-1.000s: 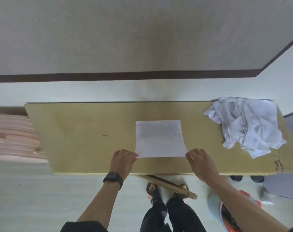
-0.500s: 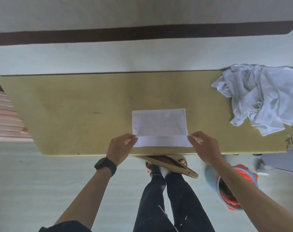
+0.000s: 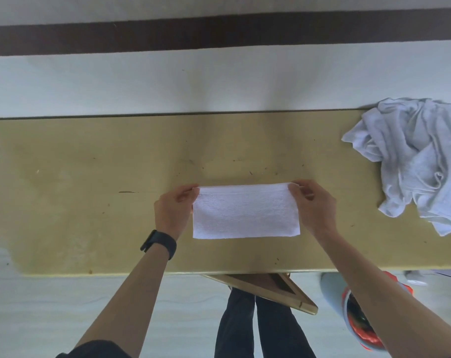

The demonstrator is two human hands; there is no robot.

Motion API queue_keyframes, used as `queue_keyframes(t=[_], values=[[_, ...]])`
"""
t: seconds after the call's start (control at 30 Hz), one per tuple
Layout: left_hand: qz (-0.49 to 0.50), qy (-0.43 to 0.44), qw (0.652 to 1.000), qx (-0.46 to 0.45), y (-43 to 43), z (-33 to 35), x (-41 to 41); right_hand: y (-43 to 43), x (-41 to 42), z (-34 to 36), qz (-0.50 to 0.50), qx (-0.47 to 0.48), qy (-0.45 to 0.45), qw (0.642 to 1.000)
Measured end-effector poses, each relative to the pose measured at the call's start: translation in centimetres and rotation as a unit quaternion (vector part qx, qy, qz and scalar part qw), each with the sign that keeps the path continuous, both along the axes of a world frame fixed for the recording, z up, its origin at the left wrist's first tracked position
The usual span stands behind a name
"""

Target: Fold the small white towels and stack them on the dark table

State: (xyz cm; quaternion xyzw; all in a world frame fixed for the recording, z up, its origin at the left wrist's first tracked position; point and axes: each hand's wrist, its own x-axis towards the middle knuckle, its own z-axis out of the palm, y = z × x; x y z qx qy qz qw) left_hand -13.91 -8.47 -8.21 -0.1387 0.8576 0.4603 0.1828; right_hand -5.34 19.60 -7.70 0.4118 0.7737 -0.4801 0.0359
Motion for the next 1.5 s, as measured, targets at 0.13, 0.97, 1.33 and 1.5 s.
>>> queue_keyframes(t=[0.13,0.97,1.33,1.5], values=[[0.004,0.003,1.0,-0.017,0.3,-0.2,-0.2,-0.1,-0.4,-0.5,0.007,0.025,-0.011,1.0],[-0.079,0.045,0.98,-0.176,0.5,-0.8,0.0,-6.5,4.0,-0.6,0.199,0.323,-0.059,0.923],[-0.143,-0.095,0.965,-0.2,1.4,1.2,7.7,-5.5,-5.4,-1.2,0.37,0.359,-0.08,0.853],[-0.206,-0.065,0.947,-0.237,2.8,2.0,10.2,-5.6,-1.5,-0.8,0.395,0.332,0.006,0.857]])
